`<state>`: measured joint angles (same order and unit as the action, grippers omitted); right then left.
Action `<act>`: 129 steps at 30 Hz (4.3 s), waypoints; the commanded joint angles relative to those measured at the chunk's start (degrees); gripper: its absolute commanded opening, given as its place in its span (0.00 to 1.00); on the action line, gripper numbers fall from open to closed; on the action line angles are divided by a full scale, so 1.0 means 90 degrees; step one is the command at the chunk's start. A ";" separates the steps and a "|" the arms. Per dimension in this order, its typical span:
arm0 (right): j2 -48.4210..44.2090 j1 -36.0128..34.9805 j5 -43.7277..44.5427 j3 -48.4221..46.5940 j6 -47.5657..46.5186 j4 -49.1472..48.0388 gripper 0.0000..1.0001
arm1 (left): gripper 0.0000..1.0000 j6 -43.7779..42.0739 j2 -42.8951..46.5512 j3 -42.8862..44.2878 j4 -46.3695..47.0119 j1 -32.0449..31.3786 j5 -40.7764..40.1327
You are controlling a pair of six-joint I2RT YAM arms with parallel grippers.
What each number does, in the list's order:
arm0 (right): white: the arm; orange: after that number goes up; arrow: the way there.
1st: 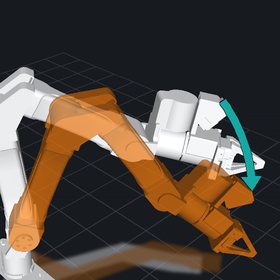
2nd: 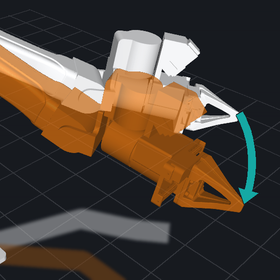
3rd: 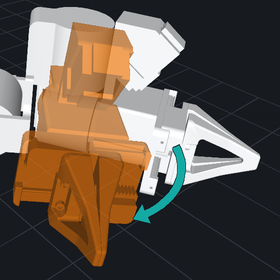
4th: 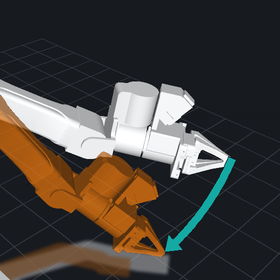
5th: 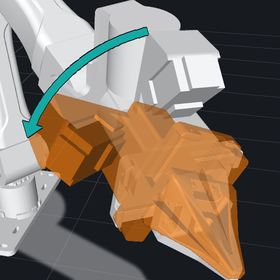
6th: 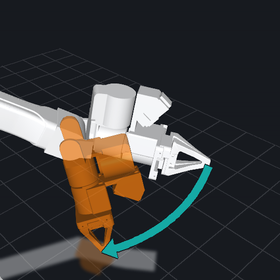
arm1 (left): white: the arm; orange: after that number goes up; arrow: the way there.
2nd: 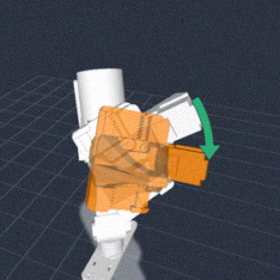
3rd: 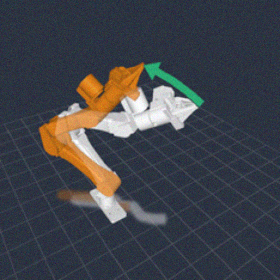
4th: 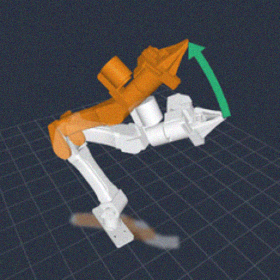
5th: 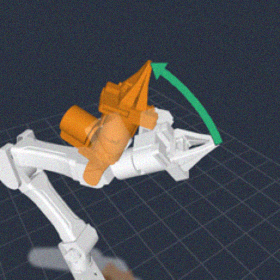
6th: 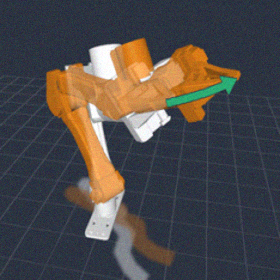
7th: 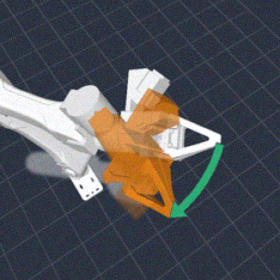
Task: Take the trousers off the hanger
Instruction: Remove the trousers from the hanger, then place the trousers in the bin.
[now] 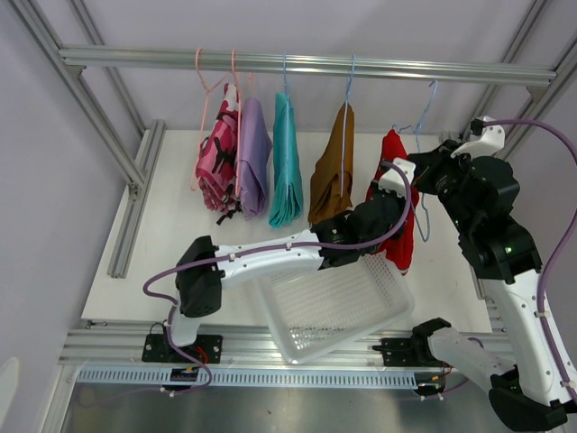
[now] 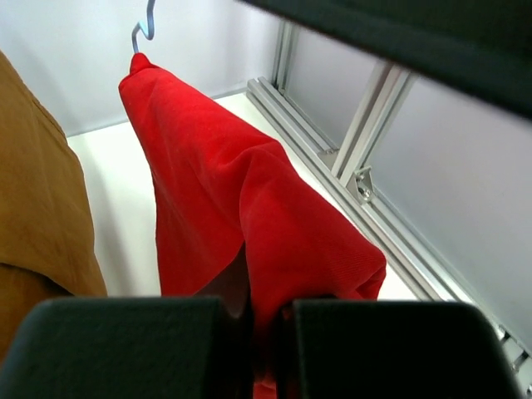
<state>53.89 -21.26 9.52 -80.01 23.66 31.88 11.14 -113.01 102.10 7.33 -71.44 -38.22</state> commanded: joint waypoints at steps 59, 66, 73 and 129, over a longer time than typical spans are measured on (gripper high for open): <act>-0.0802 -0.0070 0.1902 0.3810 0.0379 -0.2077 0.00 | 0.01 -0.1969 0.1336 0.2249 -0.0405 -0.0344 0.0203; -0.0822 0.0018 0.1765 0.4007 0.0369 -0.2116 0.00 | 0.00 -0.2243 0.1813 0.1918 -0.0288 -0.0383 -0.0060; -0.1065 0.0145 0.1726 0.4075 0.0340 -0.1892 0.00 | 0.01 -0.2380 0.2839 0.1000 -0.0034 -0.0422 -0.0334; -0.1593 0.0418 0.1101 0.4319 0.0281 -0.1364 0.00 | 0.01 0.0169 0.7937 -0.5115 -0.1575 -0.2413 -0.3126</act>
<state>39.72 -17.87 20.01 -41.47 26.87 21.56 9.13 -43.88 53.63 -7.38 -91.96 -61.69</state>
